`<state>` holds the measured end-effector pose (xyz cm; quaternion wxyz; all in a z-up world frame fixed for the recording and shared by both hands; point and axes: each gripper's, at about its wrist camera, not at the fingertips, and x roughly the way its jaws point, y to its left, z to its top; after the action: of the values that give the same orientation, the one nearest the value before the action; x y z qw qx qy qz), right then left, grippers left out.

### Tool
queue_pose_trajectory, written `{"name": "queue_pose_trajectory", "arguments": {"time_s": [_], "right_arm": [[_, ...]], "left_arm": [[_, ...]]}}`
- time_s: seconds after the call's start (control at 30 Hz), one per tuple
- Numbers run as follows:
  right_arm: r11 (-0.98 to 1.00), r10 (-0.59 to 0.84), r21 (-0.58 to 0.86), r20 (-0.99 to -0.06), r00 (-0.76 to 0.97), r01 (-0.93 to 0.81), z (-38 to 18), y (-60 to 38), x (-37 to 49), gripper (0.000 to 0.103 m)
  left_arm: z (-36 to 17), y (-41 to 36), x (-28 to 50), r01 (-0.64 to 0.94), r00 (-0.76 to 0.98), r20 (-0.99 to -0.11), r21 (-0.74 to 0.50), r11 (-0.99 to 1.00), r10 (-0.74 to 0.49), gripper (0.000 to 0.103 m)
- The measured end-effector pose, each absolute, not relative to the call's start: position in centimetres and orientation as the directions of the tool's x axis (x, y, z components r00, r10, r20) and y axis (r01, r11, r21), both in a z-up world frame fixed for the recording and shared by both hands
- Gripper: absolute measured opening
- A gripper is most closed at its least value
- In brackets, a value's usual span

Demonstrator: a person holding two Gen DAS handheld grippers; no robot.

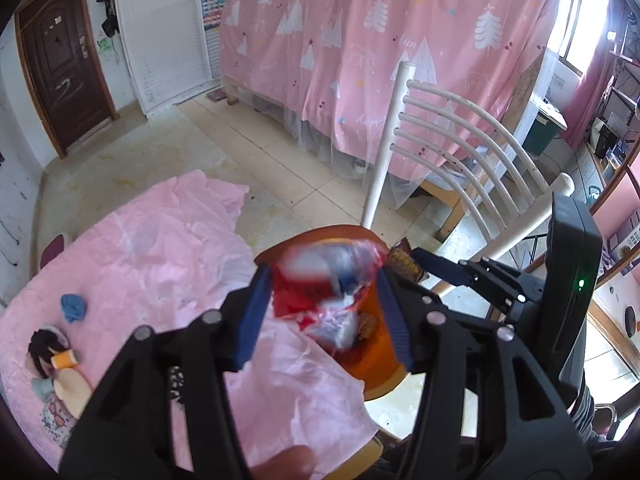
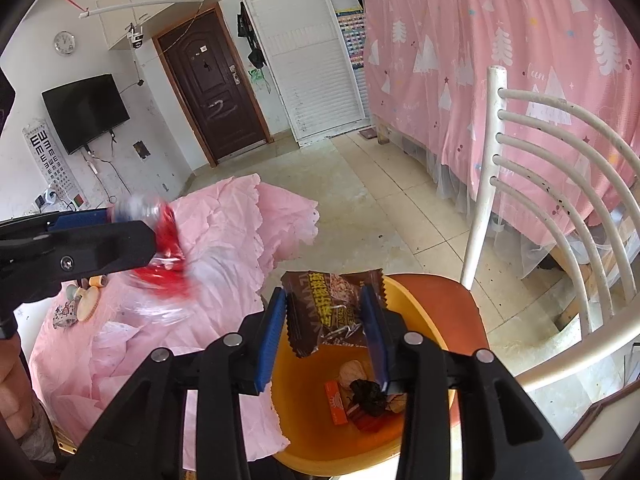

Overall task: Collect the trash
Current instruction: 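Carry both items over the orange bin and open both tools to drop them, then move both open tools back over the remaining items on the bed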

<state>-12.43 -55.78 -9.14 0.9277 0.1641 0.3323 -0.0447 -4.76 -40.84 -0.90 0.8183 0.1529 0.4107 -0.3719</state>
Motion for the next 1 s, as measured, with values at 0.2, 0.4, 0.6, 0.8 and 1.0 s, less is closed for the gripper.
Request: {"name": "queue_pose_trajectory", "arguments": {"time_s": [0.2,0.4,0.6,0.8,1.0], "right_arm": [[0.941,0.017,0.271,-0.636,0.771,0.202,-9.2,-55.6,-12.2,0.036],[0.943,0.011,0.26,-0.644,0.765,0.206,-8.7,-54.7,-11.8,0.036],[0.956,0.015,0.234,-0.634,0.773,0.174,-7.2,-52.5,-10.6,0.036],[0.971,0.03,0.201,-0.633,0.773,0.127,-5.9,-49.3,-9.0,0.036],[0.982,0.055,0.176,-0.629,0.775,0.073,-4.7,-45.8,-7.2,0.036]], "left_arm": [[-1.2,-39.9,-4.2,0.721,0.377,-0.789,-0.079,0.688,-0.486,0.058],[-0.5,-37.3,-3.4,0.699,0.385,-0.776,-0.109,0.707,-0.5,0.058],[0.6,-33.9,-2.9,0.669,0.413,-0.753,-0.13,0.732,-0.511,0.058],[1.4,-30.2,-2.2,0.634,0.439,-0.733,-0.157,0.757,-0.52,0.058],[1.9,-26.0,-1.3,0.587,0.469,-0.714,-0.188,0.787,-0.52,0.058]]}}
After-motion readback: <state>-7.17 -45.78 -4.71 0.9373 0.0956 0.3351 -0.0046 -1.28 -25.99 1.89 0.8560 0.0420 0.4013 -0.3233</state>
